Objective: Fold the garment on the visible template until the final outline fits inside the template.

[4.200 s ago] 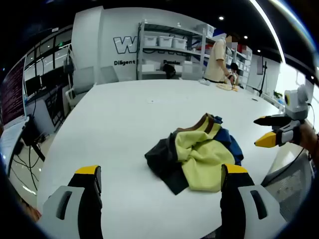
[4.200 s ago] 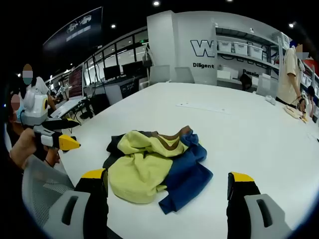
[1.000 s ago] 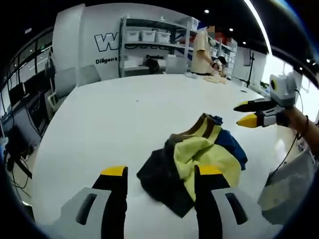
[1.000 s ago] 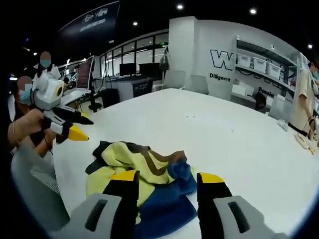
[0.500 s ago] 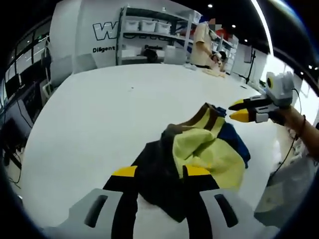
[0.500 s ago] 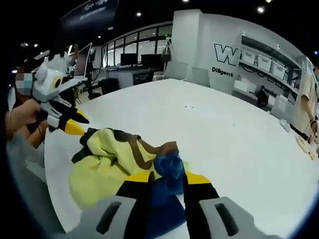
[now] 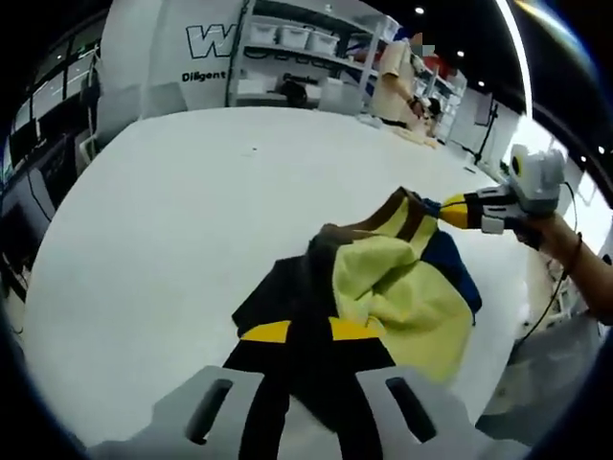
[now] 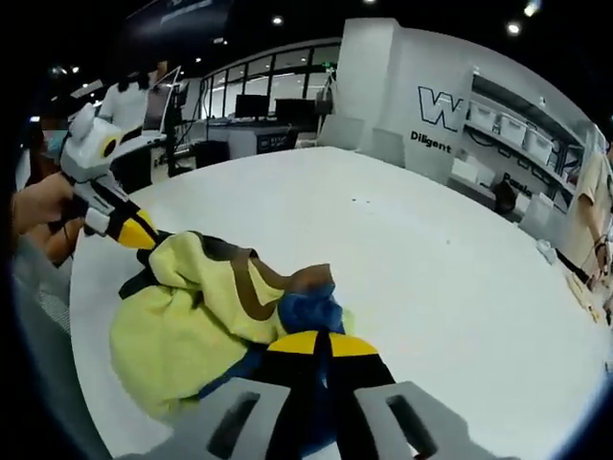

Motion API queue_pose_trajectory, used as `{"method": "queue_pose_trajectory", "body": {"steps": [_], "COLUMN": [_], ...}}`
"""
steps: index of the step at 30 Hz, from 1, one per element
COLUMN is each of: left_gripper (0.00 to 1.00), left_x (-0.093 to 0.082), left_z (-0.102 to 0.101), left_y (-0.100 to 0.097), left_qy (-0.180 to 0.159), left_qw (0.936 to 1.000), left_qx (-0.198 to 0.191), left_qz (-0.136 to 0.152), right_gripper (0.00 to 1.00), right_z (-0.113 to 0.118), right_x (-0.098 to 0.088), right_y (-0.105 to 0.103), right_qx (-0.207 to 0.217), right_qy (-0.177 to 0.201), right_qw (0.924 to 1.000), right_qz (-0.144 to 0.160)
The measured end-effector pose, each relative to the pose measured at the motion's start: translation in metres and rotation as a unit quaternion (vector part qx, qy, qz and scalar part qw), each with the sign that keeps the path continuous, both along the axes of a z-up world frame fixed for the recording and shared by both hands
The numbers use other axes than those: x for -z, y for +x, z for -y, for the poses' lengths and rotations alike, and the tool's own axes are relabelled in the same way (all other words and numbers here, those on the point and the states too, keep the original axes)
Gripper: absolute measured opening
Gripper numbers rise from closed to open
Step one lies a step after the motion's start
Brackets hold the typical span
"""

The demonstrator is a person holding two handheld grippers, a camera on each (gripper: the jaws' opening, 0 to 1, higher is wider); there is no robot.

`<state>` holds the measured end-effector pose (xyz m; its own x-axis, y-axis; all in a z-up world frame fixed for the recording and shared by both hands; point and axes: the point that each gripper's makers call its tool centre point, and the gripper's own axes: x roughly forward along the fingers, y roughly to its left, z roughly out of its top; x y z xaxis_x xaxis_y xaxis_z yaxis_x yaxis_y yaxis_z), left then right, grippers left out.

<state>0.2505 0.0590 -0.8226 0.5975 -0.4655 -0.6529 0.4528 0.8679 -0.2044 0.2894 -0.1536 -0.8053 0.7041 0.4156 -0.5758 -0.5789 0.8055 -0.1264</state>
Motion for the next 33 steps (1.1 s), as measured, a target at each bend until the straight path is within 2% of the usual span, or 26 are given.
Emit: {"method": "queue_pose_trajectory", "body": {"steps": [4, 7, 12, 14, 18, 24, 33], "left_gripper": [0.00, 0.00, 0.00, 0.00, 0.00, 0.00, 0.00], "left_x": [0.000, 0.000, -0.010, -0.016, -0.027, -0.044, -0.071], "left_z": [0.002, 0.004, 0.002, -0.003, -0.009, -0.019, -0.037], "left_y": [0.000, -0.001, 0.001, 0.005, 0.009, 0.018, 0.038], "left_qy": [-0.003, -0.006, -0.005, 0.005, 0.001, 0.012, 0.019], "left_qw": [1.0000, 0.9999, 0.9997, 0.9993, 0.9989, 0.9976, 0.9949], "left_qx": [0.006, 0.010, 0.008, 0.005, -0.006, -0.013, -0.028], "left_qz": [0.006, 0.005, 0.023, 0.038, 0.047, 0.068, 0.095], "right_gripper": [0.00, 0.00, 0.00, 0.00, 0.00, 0.00, 0.00], "right_z": [0.001, 0.002, 0.003, 0.002, 0.001, 0.004, 0.009], "right_x": [-0.002, -0.003, -0.011, -0.015, -0.021, -0.036, -0.056], "right_y": [0.001, 0.000, 0.001, 0.001, 0.003, 0.007, 0.020], "right_qx": [-0.001, -0.001, -0.001, -0.001, -0.001, 0.010, 0.024], "right_qy": [-0.004, -0.005, -0.003, -0.003, 0.000, 0.010, 0.017], "right_qw": [1.0000, 1.0000, 0.9999, 0.9998, 0.9996, 0.9990, 0.9982], "right_qz": [0.004, 0.005, 0.015, 0.021, 0.028, 0.042, 0.052]}}
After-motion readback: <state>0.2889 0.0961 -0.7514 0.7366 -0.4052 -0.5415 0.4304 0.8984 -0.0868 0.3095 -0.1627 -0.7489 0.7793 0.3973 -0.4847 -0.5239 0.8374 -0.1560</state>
